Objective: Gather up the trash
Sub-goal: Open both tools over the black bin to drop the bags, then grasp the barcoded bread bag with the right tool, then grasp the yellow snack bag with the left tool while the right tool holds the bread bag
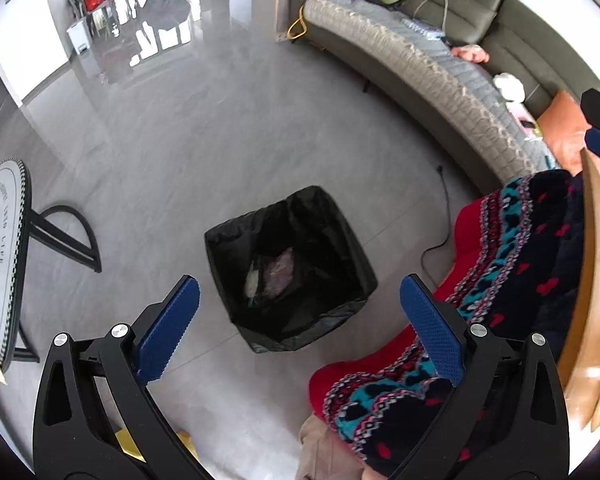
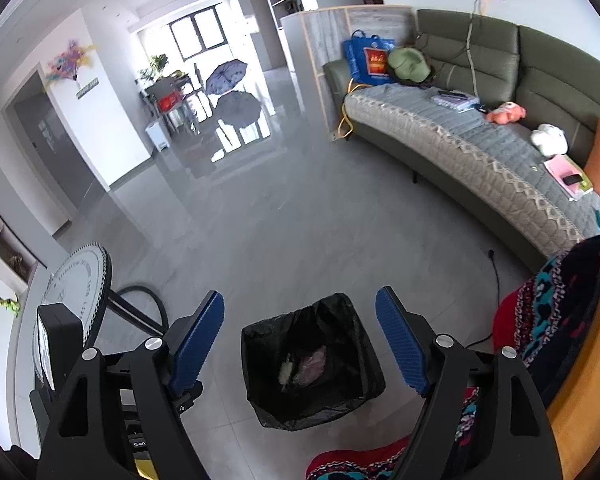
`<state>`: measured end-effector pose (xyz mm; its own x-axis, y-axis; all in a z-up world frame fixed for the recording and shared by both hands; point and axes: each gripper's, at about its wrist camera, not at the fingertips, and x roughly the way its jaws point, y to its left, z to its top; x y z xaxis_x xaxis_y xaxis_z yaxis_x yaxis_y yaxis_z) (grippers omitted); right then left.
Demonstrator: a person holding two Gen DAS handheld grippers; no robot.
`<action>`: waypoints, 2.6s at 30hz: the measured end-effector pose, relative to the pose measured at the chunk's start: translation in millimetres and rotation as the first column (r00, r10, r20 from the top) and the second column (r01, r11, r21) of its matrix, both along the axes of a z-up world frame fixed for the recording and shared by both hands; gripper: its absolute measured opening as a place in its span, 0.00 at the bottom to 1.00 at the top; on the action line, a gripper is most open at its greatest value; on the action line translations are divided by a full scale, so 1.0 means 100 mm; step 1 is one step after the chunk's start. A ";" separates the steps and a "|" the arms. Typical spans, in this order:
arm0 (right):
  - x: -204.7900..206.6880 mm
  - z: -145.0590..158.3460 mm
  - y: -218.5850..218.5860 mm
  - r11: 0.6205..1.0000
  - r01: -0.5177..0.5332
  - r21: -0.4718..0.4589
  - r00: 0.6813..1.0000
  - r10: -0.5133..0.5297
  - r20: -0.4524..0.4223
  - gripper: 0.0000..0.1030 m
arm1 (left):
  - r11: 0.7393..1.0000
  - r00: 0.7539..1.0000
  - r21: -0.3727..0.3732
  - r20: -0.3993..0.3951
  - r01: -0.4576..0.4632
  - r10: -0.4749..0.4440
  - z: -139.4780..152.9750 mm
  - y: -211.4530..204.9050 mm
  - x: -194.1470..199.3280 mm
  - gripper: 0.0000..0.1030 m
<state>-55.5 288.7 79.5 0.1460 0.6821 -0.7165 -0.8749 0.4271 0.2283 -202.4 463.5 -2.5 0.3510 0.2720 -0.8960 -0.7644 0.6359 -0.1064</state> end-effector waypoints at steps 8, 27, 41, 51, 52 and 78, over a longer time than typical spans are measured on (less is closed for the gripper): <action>0.11 0.33 -0.74 0.993 0.098 0.069 0.994 -0.101 0.031 0.77 | 0.993 0.993 0.051 0.052 0.107 -0.110 0.37 -0.53 0.35 0.94; 0.82 0.52 -3.18 0.900 0.431 0.071 0.894 -0.436 0.101 0.83 | 0.848 0.842 0.136 0.114 0.513 -0.528 0.80 -2.68 1.46 0.94; 1.27 -0.22 -3.76 0.972 0.070 -0.226 0.991 -0.042 0.126 0.87 | 0.852 0.848 0.109 0.095 0.512 -0.522 0.76 -3.70 1.51 0.94; 1.34 -0.55 -3.52 0.952 -0.028 -0.304 0.979 0.087 0.183 0.92 | 0.834 0.837 0.114 0.035 0.540 -0.547 0.68 -4.35 1.44 0.94; 1.34 -0.58 -3.50 0.948 -0.050 -0.313 0.982 0.104 0.160 0.93 | 0.831 0.834 0.118 0.032 0.544 -0.551 0.68 -4.38 1.44 0.94; 1.40 0.04 -3.95 0.970 0.159 -0.182 0.968 -0.117 0.222 0.63 | 0.790 0.791 0.126 0.048 0.600 -0.609 0.75 -4.79 1.46 0.94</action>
